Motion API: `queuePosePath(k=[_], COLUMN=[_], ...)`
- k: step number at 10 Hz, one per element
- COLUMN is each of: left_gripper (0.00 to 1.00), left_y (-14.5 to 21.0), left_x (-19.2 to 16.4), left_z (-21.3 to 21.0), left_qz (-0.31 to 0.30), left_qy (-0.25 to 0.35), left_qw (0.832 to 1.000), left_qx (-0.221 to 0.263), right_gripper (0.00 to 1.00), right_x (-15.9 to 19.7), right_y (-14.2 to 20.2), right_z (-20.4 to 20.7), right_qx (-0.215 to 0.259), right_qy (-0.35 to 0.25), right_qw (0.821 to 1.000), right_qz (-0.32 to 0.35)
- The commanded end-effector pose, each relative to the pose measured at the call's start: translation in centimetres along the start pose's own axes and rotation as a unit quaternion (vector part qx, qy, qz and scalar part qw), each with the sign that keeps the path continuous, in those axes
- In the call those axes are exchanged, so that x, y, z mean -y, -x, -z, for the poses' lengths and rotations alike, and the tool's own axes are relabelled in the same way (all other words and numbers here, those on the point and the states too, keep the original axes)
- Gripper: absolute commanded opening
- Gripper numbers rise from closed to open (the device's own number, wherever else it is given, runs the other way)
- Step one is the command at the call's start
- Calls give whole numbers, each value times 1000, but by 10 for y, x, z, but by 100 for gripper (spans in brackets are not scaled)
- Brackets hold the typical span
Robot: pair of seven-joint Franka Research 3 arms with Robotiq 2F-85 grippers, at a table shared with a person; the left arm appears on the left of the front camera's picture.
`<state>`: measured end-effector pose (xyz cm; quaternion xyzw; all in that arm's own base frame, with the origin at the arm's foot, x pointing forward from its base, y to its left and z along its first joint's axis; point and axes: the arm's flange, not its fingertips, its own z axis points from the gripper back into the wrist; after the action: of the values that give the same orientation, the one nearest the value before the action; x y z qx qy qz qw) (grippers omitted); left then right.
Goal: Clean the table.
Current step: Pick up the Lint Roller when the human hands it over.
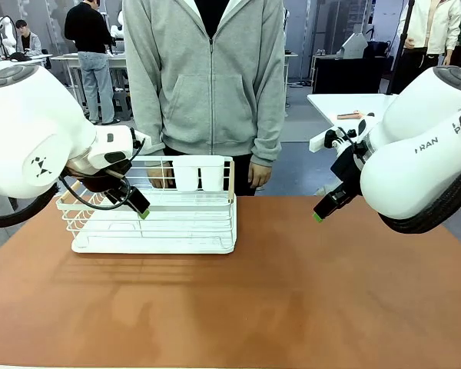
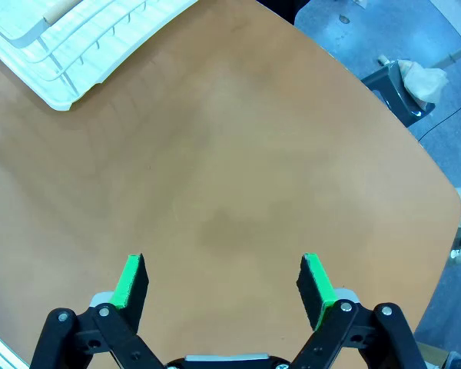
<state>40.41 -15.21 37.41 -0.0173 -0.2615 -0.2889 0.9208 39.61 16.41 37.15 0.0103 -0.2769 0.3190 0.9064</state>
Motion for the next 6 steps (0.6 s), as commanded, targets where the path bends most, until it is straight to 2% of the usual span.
queuePosePath(k=[1, 2, 3, 4, 5, 6], left_gripper=[100, 100, 100, 100, 100, 100], left_y=[-16, -26, -25, -20, -1, 15], left_x=[-21, -43, -73, -104, -138, -175], left_z=[-31, -46, -61, -71, -74, -81], left_qz=[-67, -125, -170, -202, -228, -257], left_qy=[127, 215, 289, 354, 435, 484], left_qw=[988, 965, 937, 908, 867, 834], left_qx=[-53, -80, -100, -101, -85, -66], right_gripper=[100, 100, 100, 100, 100, 100], right_x=[15, 36, 58, 82, 105, 123], right_y=[-5, -4, -1, 8, 21, 37], right_z=[-20, -41, -63, -81, -96, -106], right_qx=[1, 3, 12, 30, 52, 78], right_qy=[-92, -147, -227, -272, -286, -341], right_qw=[994, 985, 966, 947, 929, 902], right_qz=[58, 86, 126, 168, 227, 252])
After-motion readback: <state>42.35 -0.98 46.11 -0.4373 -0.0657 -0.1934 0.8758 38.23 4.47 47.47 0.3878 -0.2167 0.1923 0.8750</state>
